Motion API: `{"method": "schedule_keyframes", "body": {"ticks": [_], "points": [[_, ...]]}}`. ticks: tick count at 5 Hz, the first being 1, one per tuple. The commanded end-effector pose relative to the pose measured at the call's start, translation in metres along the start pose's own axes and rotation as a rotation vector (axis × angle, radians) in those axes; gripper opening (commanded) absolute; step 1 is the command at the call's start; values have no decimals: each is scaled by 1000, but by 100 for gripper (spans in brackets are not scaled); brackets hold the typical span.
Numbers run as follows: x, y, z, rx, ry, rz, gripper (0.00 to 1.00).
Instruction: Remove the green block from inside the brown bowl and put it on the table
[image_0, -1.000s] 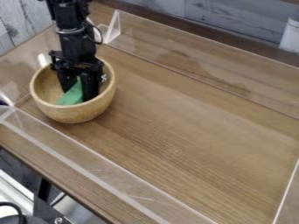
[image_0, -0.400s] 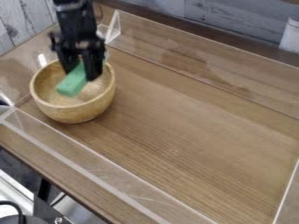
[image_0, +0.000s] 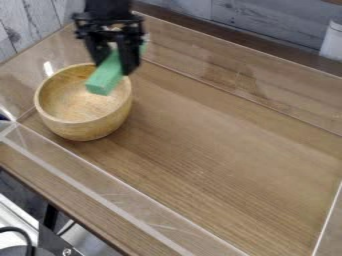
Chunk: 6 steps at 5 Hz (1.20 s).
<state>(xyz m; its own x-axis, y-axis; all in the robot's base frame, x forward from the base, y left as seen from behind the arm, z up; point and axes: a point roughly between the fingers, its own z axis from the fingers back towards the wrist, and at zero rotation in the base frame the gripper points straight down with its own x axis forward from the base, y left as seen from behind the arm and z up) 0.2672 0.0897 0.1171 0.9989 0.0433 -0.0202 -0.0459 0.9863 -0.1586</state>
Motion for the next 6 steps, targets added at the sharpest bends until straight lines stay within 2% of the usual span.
{"method": "schedule_keyframes", "body": {"ticks": [1, 2, 3, 4, 5, 6], "points": [[5, -46, 5, 13, -49, -62, 0], [3, -89, -11, 12, -42, -108, 0], [1, -54, -10, 23, -42, -96, 0], [-15, -53, -25, 35, 7, -119, 0], [-25, -57, -44, 45, 29, -145, 0], [-26, -65, -59, 45, 44, -163, 0]]}}
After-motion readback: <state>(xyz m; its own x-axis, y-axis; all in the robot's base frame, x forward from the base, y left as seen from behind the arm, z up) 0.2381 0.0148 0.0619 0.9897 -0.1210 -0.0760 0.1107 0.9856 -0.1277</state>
